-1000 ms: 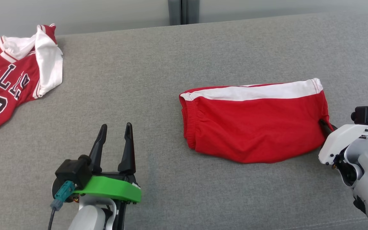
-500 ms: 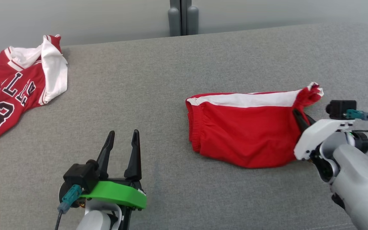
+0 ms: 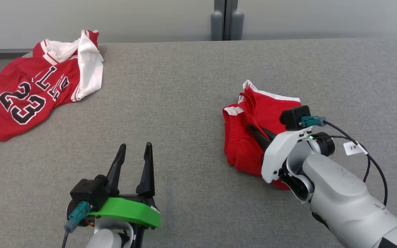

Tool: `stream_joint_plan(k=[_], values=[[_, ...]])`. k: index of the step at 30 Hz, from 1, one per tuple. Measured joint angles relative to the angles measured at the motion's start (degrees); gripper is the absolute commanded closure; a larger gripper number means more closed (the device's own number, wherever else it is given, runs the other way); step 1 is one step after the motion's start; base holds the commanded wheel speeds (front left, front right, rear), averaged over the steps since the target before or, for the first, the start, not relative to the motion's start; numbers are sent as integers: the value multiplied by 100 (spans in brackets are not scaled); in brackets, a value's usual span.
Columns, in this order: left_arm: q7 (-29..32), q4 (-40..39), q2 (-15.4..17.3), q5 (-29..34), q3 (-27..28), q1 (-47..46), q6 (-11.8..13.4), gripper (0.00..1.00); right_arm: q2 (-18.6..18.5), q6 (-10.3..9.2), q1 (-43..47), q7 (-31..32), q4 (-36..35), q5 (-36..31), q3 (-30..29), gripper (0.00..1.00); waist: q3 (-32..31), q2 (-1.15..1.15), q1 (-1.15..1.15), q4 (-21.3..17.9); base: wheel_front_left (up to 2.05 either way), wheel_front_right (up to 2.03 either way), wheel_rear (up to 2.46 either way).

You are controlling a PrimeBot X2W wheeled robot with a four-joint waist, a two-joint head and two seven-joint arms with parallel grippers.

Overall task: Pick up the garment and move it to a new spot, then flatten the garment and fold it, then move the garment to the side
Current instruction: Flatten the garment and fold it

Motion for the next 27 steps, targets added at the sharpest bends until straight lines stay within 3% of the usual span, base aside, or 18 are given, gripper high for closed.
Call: stream_joint_plan(k=[10, 11, 12, 13, 20, 27], values=[[-8, 19, -37, 0, 75, 0, -5, 0, 75, 0, 2, 68, 12, -27, 443, 100, 48, 0, 0, 124, 0, 0, 0], [-8, 20, -40, 0, 83, 0, -5, 0, 85, 0, 2, 68, 13, -35, 480, 85, 50, 0, 0, 106, 0, 0, 0], [-8, 23, -44, 1, 88, 0, -7, 0, 92, 0, 1, 69, 19, -42, 520, 60, 52, 0, 0, 88, 0, 0, 0], [-8, 25, -47, 1, 90, 0, -13, 0, 97, 0, 1, 69, 23, -45, 545, 0, 55, 0, 0, 72, 0, 0, 0], [-14, 55, -67, 20, 104, -3, -47, 0, 76, 0, 32, -215, -254, -91, 676, 0, 68, 0, 0, -70, 0, 0, 0], [-14, 67, -85, 48, 91, -2, -56, 0, -270, 0, 274, -614, -745, -120, 321, 0, 29, 0, 0, -188, 0, 0, 0]])
